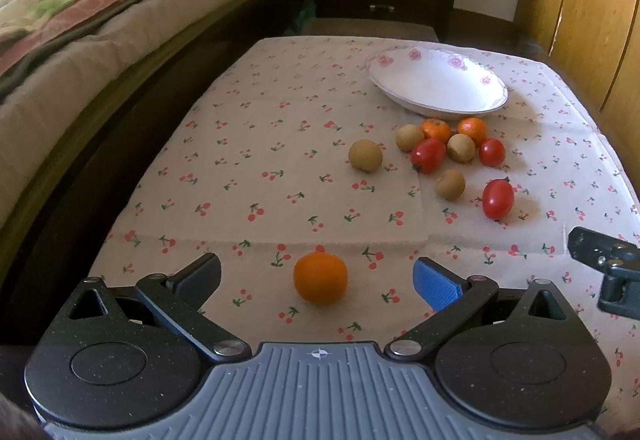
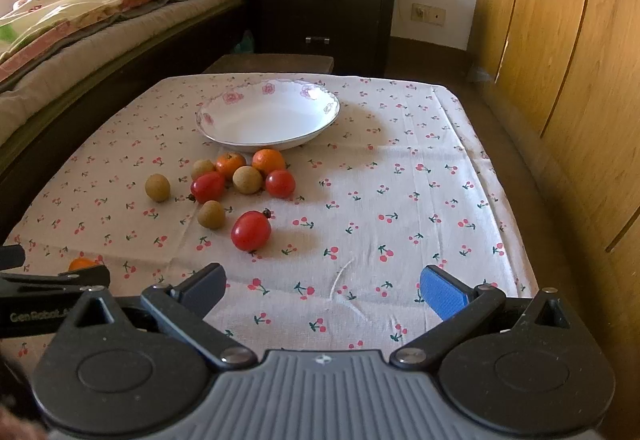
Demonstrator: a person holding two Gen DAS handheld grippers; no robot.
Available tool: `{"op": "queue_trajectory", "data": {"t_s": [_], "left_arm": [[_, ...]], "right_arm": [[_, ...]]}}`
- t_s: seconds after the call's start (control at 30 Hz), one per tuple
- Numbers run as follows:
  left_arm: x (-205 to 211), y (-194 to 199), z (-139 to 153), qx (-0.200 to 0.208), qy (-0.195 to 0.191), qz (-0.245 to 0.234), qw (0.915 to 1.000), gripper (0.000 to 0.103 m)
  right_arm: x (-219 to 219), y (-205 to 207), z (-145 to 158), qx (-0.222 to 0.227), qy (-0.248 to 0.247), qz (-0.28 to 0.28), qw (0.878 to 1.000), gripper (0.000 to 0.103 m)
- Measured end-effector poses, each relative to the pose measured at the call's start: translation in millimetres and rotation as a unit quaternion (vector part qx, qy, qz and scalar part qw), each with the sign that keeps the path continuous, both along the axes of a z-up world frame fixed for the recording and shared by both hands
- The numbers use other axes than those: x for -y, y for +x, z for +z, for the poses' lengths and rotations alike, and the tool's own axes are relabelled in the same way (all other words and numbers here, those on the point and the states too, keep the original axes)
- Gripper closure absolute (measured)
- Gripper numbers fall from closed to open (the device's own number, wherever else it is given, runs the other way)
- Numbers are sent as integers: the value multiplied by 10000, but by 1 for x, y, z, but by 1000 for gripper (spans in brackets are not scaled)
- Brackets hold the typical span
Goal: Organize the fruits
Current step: 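Move left gripper to the mandarin while right gripper approaches the elongated red tomato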
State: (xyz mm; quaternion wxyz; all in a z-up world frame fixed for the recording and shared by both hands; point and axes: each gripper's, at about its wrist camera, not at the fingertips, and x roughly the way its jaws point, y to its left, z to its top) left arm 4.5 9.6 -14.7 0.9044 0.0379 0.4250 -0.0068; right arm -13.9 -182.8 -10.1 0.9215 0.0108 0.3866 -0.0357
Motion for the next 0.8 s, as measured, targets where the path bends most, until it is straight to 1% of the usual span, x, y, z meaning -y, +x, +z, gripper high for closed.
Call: {"op": "queue_trajectory", "data": {"t_s": [0.27,0.37,0.5,0.57,0.73,0.8], "left_arm": [[-20,3,-5,-152,-153,199,9996,1],[-24,3,-6,-198,-158,225,9994,2],[-38,8,-9,-370,-441,405,9975,7],[-39,9,-9,-397,-522,420,9970,7],[-25,10,-14,-408,-273,227,9985,10],[-22,12,-16,-394,-228,204,9988,11]], "right_arm": [[4,5,-3,-139,196,-18,9997,0],[5,6,-3,-153,247,5,9996,2],[5,8,-2,-156,339,19,9993,3],[6,9,-1,-148,375,20,9992,4],[9,9,0,-150,453,-8,9989,4],[10,8,0,-149,474,-7,9988,4]]}}
